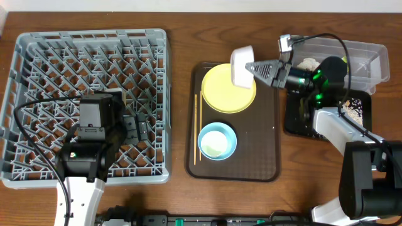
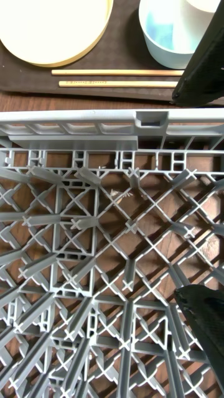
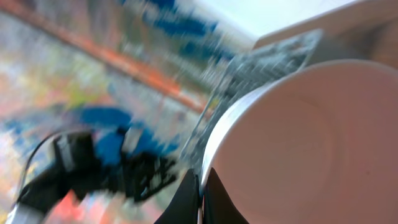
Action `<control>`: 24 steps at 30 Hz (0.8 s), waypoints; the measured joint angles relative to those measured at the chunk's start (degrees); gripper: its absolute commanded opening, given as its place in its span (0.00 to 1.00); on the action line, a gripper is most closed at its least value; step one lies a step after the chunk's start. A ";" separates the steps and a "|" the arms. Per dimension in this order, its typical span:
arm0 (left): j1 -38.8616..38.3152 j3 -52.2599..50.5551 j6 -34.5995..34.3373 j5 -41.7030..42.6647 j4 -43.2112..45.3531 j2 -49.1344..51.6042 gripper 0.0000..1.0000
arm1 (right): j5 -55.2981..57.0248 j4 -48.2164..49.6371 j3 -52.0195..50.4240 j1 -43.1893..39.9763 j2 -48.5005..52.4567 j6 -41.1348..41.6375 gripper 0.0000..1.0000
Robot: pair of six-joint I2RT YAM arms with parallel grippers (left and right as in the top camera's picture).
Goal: Sort waste into correct bins and load items into the dishwasher
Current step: 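Carry the emptied pink bowl with the right gripper onto the yellow plate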
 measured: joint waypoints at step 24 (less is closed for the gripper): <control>0.00 0.00 0.00 0.00 0.04 0.00 0.93 | 36.02 -81.31 28.41 13.25 0.02 -54.23 0.01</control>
